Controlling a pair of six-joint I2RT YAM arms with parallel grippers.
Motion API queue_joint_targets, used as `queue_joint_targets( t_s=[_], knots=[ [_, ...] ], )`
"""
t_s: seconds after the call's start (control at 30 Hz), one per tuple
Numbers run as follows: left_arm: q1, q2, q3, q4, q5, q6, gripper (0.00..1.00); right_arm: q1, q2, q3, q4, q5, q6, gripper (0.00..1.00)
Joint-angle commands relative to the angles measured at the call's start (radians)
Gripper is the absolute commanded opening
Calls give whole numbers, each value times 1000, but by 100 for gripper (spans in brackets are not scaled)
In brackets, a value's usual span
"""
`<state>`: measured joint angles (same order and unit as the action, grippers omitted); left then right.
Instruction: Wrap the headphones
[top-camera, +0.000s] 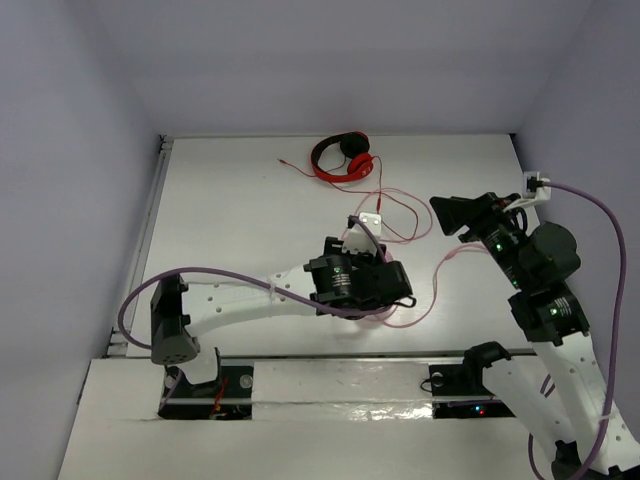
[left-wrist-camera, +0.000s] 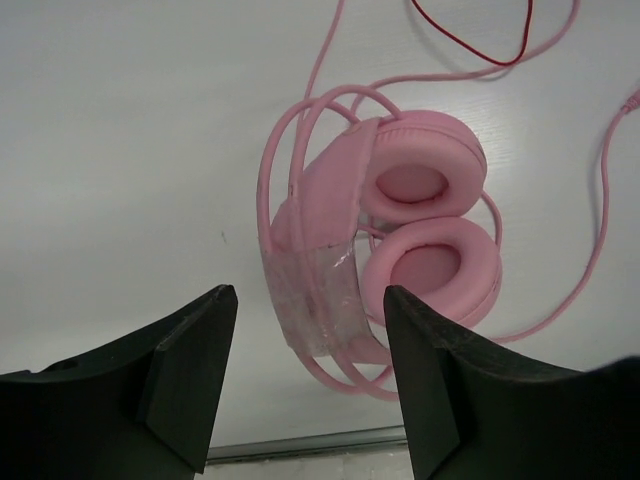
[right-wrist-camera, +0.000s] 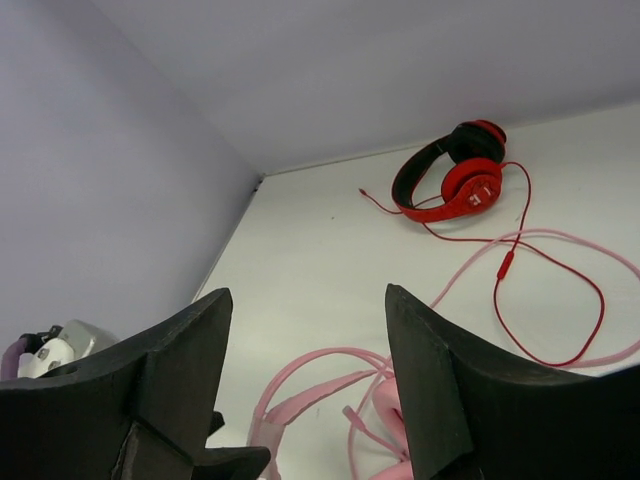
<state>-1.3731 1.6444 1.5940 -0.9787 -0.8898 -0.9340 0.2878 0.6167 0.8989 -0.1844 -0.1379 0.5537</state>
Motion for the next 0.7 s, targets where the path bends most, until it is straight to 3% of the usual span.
queue_joint_targets(
  t_s=[0.0,0.13,0.37,0.67],
  knots=[
    [-7,-75,-64,38,5,-137,58,-4,-8,5,23,-43,2,69],
    [-7,-63,-118,23,15,-189,55,-4,-15,3,26,-57,9,69],
    [29,-109,-190,109,3,-149,55,-4,-14,-9,28,-97,22,69],
    [218,-248,-485,299,92,-66,48,-4,20,-18,54,-121,41,69]
  ],
)
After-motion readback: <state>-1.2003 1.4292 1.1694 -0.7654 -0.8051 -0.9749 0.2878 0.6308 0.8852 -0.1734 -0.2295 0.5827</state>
